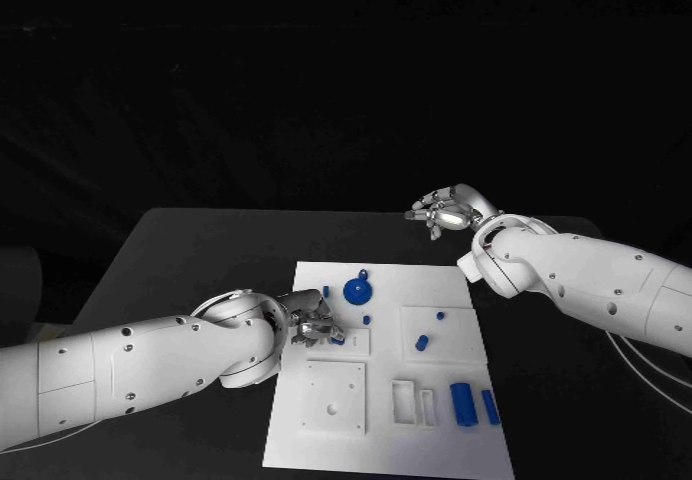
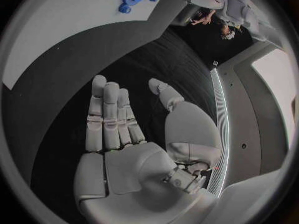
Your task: Assemble the parts on the task board
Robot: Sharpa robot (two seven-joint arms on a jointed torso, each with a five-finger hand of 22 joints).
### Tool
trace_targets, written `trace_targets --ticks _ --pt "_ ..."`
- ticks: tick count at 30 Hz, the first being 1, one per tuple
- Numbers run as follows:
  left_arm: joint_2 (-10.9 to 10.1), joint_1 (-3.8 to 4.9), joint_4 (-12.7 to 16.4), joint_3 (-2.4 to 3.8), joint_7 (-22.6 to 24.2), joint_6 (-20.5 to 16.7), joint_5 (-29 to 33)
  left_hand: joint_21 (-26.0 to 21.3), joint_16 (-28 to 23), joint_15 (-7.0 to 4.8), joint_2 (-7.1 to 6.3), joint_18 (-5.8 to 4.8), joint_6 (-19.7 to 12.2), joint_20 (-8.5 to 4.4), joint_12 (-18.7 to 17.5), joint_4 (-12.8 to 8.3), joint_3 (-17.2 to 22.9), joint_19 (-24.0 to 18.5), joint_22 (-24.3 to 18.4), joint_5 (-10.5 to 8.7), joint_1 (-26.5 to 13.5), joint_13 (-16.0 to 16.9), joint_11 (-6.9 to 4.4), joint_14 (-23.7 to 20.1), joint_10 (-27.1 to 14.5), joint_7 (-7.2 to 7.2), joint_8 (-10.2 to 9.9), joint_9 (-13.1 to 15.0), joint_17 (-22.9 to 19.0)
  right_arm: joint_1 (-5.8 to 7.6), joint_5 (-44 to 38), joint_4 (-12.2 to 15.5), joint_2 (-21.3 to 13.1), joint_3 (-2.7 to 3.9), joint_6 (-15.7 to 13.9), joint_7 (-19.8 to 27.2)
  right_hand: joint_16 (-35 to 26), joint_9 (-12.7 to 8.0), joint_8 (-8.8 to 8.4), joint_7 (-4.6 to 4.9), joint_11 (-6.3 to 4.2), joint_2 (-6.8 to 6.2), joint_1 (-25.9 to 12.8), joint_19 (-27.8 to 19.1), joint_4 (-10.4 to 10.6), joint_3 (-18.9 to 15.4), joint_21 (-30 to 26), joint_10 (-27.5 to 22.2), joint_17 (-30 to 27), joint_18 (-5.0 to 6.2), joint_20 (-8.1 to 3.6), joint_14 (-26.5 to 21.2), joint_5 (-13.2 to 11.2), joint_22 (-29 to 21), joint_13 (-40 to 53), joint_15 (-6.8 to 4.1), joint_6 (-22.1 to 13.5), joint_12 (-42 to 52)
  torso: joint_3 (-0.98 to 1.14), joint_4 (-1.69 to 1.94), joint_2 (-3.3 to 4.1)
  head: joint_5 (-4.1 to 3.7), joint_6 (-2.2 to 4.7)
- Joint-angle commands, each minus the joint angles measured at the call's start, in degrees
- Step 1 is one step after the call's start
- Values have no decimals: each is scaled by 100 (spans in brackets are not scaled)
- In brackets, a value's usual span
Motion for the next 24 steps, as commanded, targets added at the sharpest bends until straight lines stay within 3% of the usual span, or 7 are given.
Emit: trace_targets --ticks 1,4,11,14,24 --pt "27 -77 7 -69 -186 530 -16 16 26 -277 26 112 1333 -506 35 71 8 2 -8 -112 -42 -2 -160 254 -140 -586 46 -20 -8 -2 -7 5 4 2 64 24 -33 -10 23 40 4 11 -45 -25 26 -15 -22 -35 6 81 3 -43 40 8 -7 -4 -13 33 -1 0 1 1 -7" --pt "37 -76 -1 -69 -195 526 -51 18 33 -274 42 113 1331 -505 53 126 3 -1 -12 -246 -64 -9 -160 252 -146 -586 61 -35 -16 -2 -7 4 2 2 64 23 -34 -10 23 40 4 11 -44 -25 26 -15 -23 -35 6 81 3 -43 41 9 -8 -4 -13 34 -1 -1 0 3 -9" --pt "50 -76 -9 -68 -202 524 -73 21 40 -271 85 112 1327 -501 71 183 -7 -9 -13 -326 -109 -18 -159 249 -153 -585 76 -51 -23 -2 -7 -2 10 2 69 23 -34 -10 24 40 4 13 -42 -24 24 -14 -24 -36 7 81 3 -42 43 10 -11 -4 -13 37 -5 1 -1 8 -11" --pt "53 -76 -9 -68 -205 530 -93 28 51 -269 107 118 1323 -503 95 238 -13 -17 -13 -582 -148 -29 -160 247 -159 -588 99 -69 -30 -2 -7 1 7 2 69 24 -34 -10 24 40 4 13 -42 -24 24 -13 -25 -37 7 81 3 -42 43 11 -13 -4 -13 38 -4 1 0 10 -17" --pt "66 -76 2 -68 -194 520 -188 36 74 -254 105 126 1327 -505 133 247 1 -25 -15 -779 -144 -42 -155 252 -159 -586 132 -90 -27 -2 -7 -1 6 2 73 25 -35 -11 25 40 4 14 -39 -23 21 -12 -27 -38 9 81 3 -42 50 13 -18 -4 -13 44 -7 0 -1 14 -24"
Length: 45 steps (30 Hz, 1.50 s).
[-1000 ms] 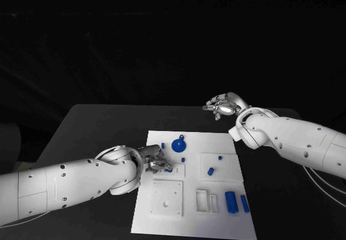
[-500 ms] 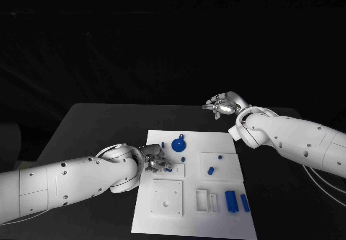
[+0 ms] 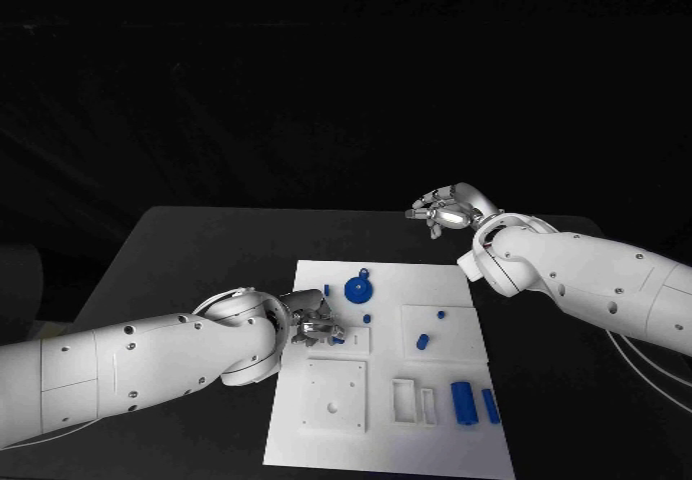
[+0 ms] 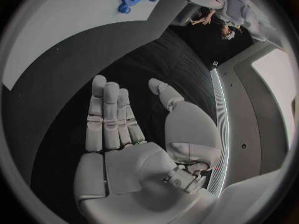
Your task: Assemble the parts on the task board
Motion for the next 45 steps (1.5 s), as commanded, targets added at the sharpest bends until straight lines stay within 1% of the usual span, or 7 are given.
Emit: trace_targets --ticks 1,8,13,22,31,40,45 --pt "41 -82 14 -68 -137 376 -102 38 15 -225 18 37 1255 -508 29 10 21 -26 -7 -17 36 -9 -149 222 -151 -516 -29 0 0 -2 -9 0 1 2 67 26 -35 -6 25 33 3 14 -39 -23 21 -11 -27 -39 10 81 3 -42 28 8 -7 -4 3 22 -1 -1 -1 4 -4" --pt "61 -82 18 -67 -130 384 -145 63 23 -189 80 39 1279 -501 115 -130 62 -7 -16 641 78 -20 -162 253 -158 -529 52 -22 -4 -3 -9 5 3 2 71 25 -37 -7 26 33 3 14 -38 -22 17 -10 -33 -44 13 81 4 -42 62 12 -19 -4 4 32 0 0 -2 6 -4" --pt "72 -82 11 -67 -129 369 -146 64 21 -182 93 37 1277 -498 126 -144 59 -5 -20 707 70 -25 -162 257 -161 -530 62 -27 -5 -3 -9 0 12 2 80 24 -38 -8 27 34 3 14 -39 -20 16 -10 -35 -45 14 81 4 -41 79 14 -24 -3 4 37 3 3 -1 7 -1" --pt "121 -80 -26 -65 -130 347 -122 56 3 -174 85 41 1250 -495 154 -74 18 -2 -42 328 -5 -57 -158 265 -173 -527 90 -58 -14 -9 -9 -14 21 2 86 23 -39 -9 28 34 4 17 -41 -18 16 -10 -39 -48 16 81 5 -41 100 18 -33 -3 4 44 3 -2 1 7 8" --pt "144 -79 -32 -65 -133 398 -74 51 -4 -172 -100 47 1237 -494 182 104 -25 -10 -60 6 -119 -97 -156 265 -180 -526 123 -95 -14 -16 -9 -14 28 2 91 22 -41 -11 29 34 4 19 -40 -16 12 -8 -44 -52 19 81 5 -40 139 23 -46 -3 3 55 4 -2 -1 7 5" --pt "166 -78 -49 -64 -142 404 -66 52 -8 -180 -267 58 1226 -499 198 230 -51 -13 -67 -135 -210 -124 -161 265 -186 -529 144 -118 -12 -16 -9 -12 24 2 94 23 -42 -11 30 35 4 18 -43 -15 12 -10 -47 -54 20 81 5 -40 150 25 -52 -3 3 59 1 -3 0 3 8" --pt "174 -78 -69 -63 -145 385 -66 55 -10 -190 -341 72 1215 -506 213 312 -46 -16 -73 -448 -230 -146 -162 264 -190 -534 164 -137 -10 -16 -9 -14 28 2 94 23 -42 -11 30 35 4 18 -44 -15 12 -11 -47 -54 21 81 6 -40 153 25 -53 -2 2 61 2 1 -1 -1 12"
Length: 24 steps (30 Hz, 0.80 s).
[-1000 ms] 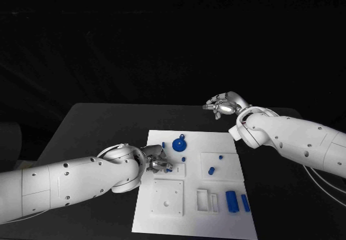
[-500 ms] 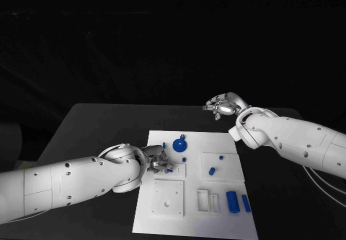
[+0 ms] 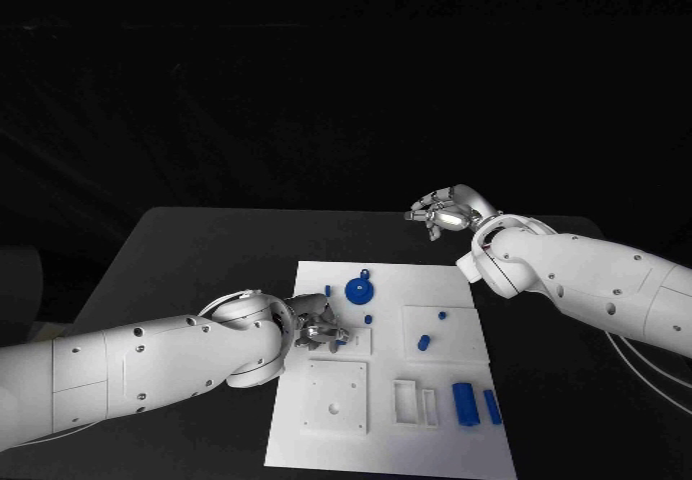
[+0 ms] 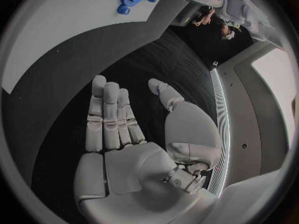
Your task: Assemble the parts on the task board
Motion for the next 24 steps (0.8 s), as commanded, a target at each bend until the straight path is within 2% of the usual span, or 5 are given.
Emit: trace_targets --ticks 1,12,14,16,24 --pt "40 -55 7 -40 -52 268 48 12 -10 -163 -83 115 659 -507 44 70 -2 -18 -11 -188 -17 -18 -156 132 -188 -305 -14 -15 -3 -3 -11 4 6 2 70 27 -19 -6 30 38 16 18 -45 -15 12 -11 -26 -43 6 82 6 -40 35 9 -8 -2 -11 38 -3 5 -1 -3 4" --pt "38 -54 -61 -34 -54 193 47 12 -15 -178 -217 130 638 -512 62 253 -18 -31 -20 -736 -90 -53 -159 126 -197 -306 15 -43 0 -3 -9 4 5 2 70 29 -20 -7 30 38 16 17 -49 -15 12 -14 -28 -45 7 82 7 -40 40 10 -12 -2 -11 41 -6 1 0 -13 16" --pt "39 -54 -68 -30 -56 186 47 9 -16 -182 -279 137 631 -514 65 321 -29 -38 -23 -1085 -128 -62 -157 122 -201 -312 21 -48 0 -3 -8 5 5 2 73 29 -20 -7 30 39 16 17 -50 -15 13 -15 -28 -45 7 82 7 -40 40 10 -12 -2 -11 41 -6 1 1 -13 17" --pt "39 -54 -78 -27 -59 177 46 8 -18 -185 -341 138 623 -514 67 373 -46 -42 -25 -1205 -166 -69 -160 119 -204 -306 24 -53 0 -3 -8 4 2 2 69 28 -20 -7 31 39 16 18 -51 -15 13 -15 -28 -45 7 82 7 -40 41 10 -13 -2 -11 42 -6 0 1 -14 20" --pt "5 -50 -89 18 -58 126 46 1 -23 -201 -756 162 570 -525 61 596 -74 -59 -38 -1247 -307 -92 -152 83 -215 -298 41 -44 2 -3 -6 5 -8 1 68 27 -21 -7 31 39 16 17 -55 -15 13 -18 -30 -47 8 82 8 -41 44 12 -17 -2 -11 45 -6 2 -1 -17 29"
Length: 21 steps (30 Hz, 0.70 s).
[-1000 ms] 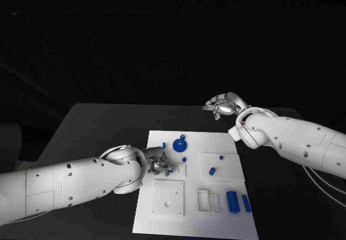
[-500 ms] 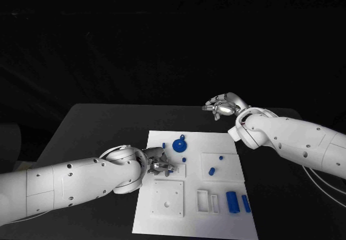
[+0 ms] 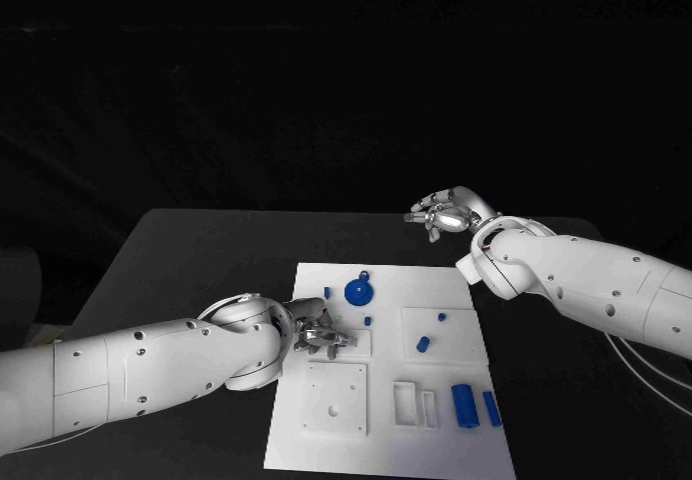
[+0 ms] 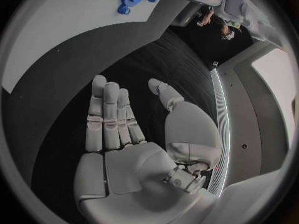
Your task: Assemble the parts on the task board
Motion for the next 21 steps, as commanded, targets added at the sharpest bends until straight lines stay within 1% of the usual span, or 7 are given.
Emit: trace_targets --ticks 1,3,7,10,18,20,21 --pt "-17 -1 2 11 -34 75 31 2 -24 -37 -185 31 -62 -545 10 118 45 -36 -12 -28 -7 -14 -17 -39 -13 -2 40 10 2 -3 -6 5 -2 2 63 28 -21 -8 31 45 -6 17 -55 -15 13 -19 -31 -28 10 81 8 -41 23 7 -9 -2 -9 23 2 2 -1 -5 0" --pt "-28 2 2 15 -33 72 31 5 -23 -42 -254 38 -73 -549 8 187 89 -31 -17 -27 12 -21 -16 -42 -11 -1 48 17 2 -3 -6 6 -4 2 62 28 -22 -8 31 45 -5 17 -56 -15 13 -19 -31 -28 10 81 8 -41 24 8 -10 -2 -9 24 2 3 -2 -6 -2" --pt "-50 5 6 30 -19 59 31 8 -23 -44 -273 40 -78 -549 7 214 105 -29 -18 -27 24 -25 -15 -44 -10 0 52 20 1 -3 -5 2 -7 2 62 29 -22 -8 30 45 -5 16 -58 -15 13 -21 -32 -29 10 81 8 -41 25 8 -12 -1 -10 26 0 0 0 -6 2" --pt "-44 4 -6 103 1 40 52 9 -25 -45 -344 43 -88 -548 5 279 130 -29 -24 -27 31 -32 -13 -48 -8 2 58 25 0 -4 -2 1 -8 2 62 30 -23 -9 30 45 -5 16 -60 -15 14 -22 -33 -29 11 81 8 -41 25 9 -13 -1 -10 27 -1 0 1 -7 1" --pt "-57 7 3 217 59 23 303 16 -41 -46 -724 49 -158 -542 -22 642 222 -28 -49 -24 54 -67 5 -76 -10 22 62 40 -12 -8 -1 -2 -13 2 60 30 -23 -10 30 46 -5 16 -63 -15 14 -25 -35 -31 11 81 8 -41 27 10 -17 -1 -12 29 -3 6 -4 -2 6" --pt "-56 9 2 223 67 46 323 15 -32 -49 -262 66 -223 -539 -26 200 -681 -182 -23 -10 -16 -69 12 -137 -48 7 68 68 -2 -8 -1 -3 -13 2 61 30 -23 -10 29 46 -5 15 -63 -15 14 -25 -35 -32 12 81 8 -41 28 11 -18 -1 -13 30 -1 4 -3 2 3" --pt "-56 9 1 225 72 62 346 13 -35 -54 -248 72 -225 -542 -29 171 -731 -184 -26 -16 -13 -74 -2 -139 -49 20 63 62 -4 -9 -1 -4 -12 2 61 28 -24 -10 29 46 -5 15 -64 -15 14 -25 -36 -32 12 81 8 -41 28 11 -18 -1 -13 30 0 4 -2 3 -1"
